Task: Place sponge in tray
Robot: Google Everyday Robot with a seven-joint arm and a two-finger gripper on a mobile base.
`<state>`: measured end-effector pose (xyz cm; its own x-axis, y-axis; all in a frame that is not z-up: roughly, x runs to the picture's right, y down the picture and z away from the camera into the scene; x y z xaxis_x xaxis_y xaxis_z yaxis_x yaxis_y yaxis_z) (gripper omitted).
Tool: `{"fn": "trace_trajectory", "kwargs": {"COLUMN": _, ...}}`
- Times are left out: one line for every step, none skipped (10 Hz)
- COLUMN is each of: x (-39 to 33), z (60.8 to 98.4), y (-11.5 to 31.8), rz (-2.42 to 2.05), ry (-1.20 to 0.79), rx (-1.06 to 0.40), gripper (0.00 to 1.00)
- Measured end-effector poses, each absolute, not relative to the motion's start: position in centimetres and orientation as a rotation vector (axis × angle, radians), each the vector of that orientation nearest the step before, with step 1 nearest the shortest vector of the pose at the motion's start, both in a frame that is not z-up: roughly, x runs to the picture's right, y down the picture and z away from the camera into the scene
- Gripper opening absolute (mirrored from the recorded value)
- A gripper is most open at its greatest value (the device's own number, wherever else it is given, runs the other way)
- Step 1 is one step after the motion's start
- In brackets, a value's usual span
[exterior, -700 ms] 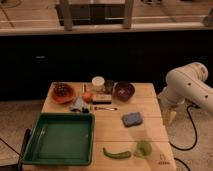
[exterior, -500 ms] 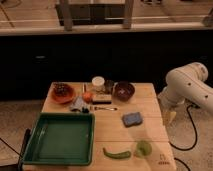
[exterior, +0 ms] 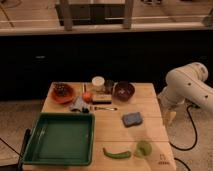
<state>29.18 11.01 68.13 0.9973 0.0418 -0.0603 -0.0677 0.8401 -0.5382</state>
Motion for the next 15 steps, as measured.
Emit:
{"fn": "trace_trajectory", "kwargs": {"x": 29.2, "z": 68.1, "y": 11.0, "rz": 0.058, "ry": 0.047, "rx": -0.570, "gripper": 0.80}}
{"fn": "trace_trajectory", "kwargs": {"x": 29.2, "z": 68.1, "y": 11.0, "rz": 0.058, "ry": 0.047, "rx": -0.570, "gripper": 0.80}}
{"fn": "trace_trajectory", "kwargs": {"x": 29.2, "z": 68.1, "y": 11.0, "rz": 0.058, "ry": 0.047, "rx": -0.570, "gripper": 0.80}}
{"fn": "trace_trajectory", "kwargs": {"x": 29.2, "z": 68.1, "y": 11.0, "rz": 0.058, "ry": 0.047, "rx": -0.570, "gripper": 0.80}}
{"fn": "trace_trajectory", "kwargs": {"x": 29.2, "z": 68.1, "y": 11.0, "rz": 0.058, "ry": 0.047, "rx": -0.570, "gripper": 0.80}}
{"fn": "trace_trajectory", "kwargs": {"x": 29.2, "z": 68.1, "y": 11.0, "rz": 0.058, "ry": 0.047, "rx": -0.570, "gripper": 0.80}}
{"fn": "trace_trajectory", "kwargs": {"x": 29.1, "z": 68.2, "y": 11.1, "rz": 0.058, "ry": 0.046, "rx": -0.572, "gripper": 0.80}}
{"fn": "trace_trajectory", "kwargs": {"x": 28.8, "z": 68.5, "y": 11.3, "rz": 0.053, "ry": 0.046, "rx": -0.572, "gripper": 0.80}}
{"fn": "trace_trajectory", "kwargs": {"x": 27.3, "z": 69.7, "y": 11.9, "rz": 0.037, "ry": 0.035, "rx": -0.577, "gripper": 0.80}}
{"fn": "trace_trajectory", "kwargs": {"x": 26.3, "z": 70.4, "y": 12.3, "rz": 0.028, "ry": 0.030, "rx": -0.578, "gripper": 0.80}}
{"fn": "trace_trajectory", "kwargs": {"x": 25.2, "z": 71.1, "y": 12.8, "rz": 0.019, "ry": 0.026, "rx": -0.581, "gripper": 0.80}}
{"fn": "trace_trajectory", "kwargs": {"x": 24.9, "z": 71.3, "y": 12.8, "rz": 0.014, "ry": 0.023, "rx": -0.582, "gripper": 0.80}}
{"fn": "trace_trajectory", "kwargs": {"x": 24.9, "z": 71.6, "y": 12.8, "rz": 0.002, "ry": 0.019, "rx": -0.580, "gripper": 0.80}}
{"fn": "trace_trajectory", "kwargs": {"x": 24.8, "z": 72.0, "y": 12.9, "rz": -0.011, "ry": 0.011, "rx": -0.581, "gripper": 0.80}}
{"fn": "trace_trajectory", "kwargs": {"x": 24.3, "z": 72.6, "y": 13.2, "rz": -0.024, "ry": 0.002, "rx": -0.581, "gripper": 0.80}}
